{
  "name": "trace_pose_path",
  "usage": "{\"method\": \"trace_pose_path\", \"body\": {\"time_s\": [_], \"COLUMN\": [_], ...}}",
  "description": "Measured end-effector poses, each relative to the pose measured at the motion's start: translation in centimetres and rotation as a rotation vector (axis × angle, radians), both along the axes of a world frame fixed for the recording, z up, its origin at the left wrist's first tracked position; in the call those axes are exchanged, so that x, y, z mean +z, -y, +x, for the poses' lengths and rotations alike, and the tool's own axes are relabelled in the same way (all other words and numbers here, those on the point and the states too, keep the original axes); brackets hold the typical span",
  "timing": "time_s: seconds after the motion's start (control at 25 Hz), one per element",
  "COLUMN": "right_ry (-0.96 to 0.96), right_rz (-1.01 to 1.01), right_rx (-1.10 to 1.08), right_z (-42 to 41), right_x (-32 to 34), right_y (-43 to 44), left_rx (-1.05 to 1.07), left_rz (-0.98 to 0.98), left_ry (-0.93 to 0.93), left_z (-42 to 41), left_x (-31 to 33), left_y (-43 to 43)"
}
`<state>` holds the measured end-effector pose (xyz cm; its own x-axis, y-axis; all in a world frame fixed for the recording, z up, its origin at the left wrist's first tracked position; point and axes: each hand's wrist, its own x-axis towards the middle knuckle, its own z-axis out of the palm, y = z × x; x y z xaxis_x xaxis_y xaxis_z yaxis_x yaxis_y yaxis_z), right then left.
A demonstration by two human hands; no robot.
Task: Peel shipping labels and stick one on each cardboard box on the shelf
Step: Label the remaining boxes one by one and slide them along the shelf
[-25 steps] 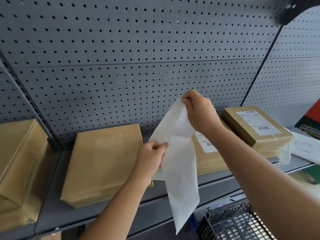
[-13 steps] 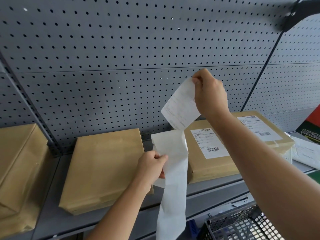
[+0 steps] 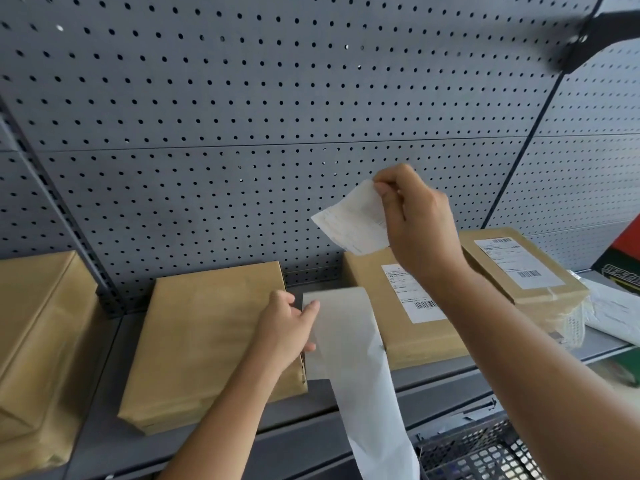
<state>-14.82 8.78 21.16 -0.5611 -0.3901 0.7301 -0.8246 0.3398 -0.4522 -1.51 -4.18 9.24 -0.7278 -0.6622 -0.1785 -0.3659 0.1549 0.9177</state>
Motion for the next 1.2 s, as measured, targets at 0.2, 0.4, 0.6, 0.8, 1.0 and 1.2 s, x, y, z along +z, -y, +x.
{"method": "trace_pose_path", "body": {"time_s": [0.2, 0.4, 0.6, 0.8, 1.0, 1.2], "right_ry": [-0.081, -0.104, 0.329, 0.694, 1.124, 1.030], "right_rz": [0.060, 0.115, 0.232, 0.032, -0.180, -0.129], "right_rx": [0.085, 0.175, 0.422, 0.292, 0.408, 0.357], "right_z": [3.7, 5.9, 5.9, 5.5, 4.7, 5.5], "right_x": [-5.9, -9.8, -13.8, -17.6, -13.8, -11.7], "right_y": [0.1, -0.2, -1.1, -4.3, -0.3, 2.5], "left_rx": [0.091, 0.004, 0.059, 0.162, 0.147, 0.186], "left_rz": [0.291, 0.637, 0.432, 0.247, 0.232, 0.228], "left_ry": [-0.292, -0.289, -0.126, -0.214, -0.325, -0.317], "left_z": [-0.4, 0.7, 0.7, 2.0, 2.6, 4.1], "left_x": [1.2, 2.2, 0.1, -1.1, -0.6, -0.3], "left_y": [-0.3, 0.1, 0.2, 2.6, 1.9, 3.6]}}
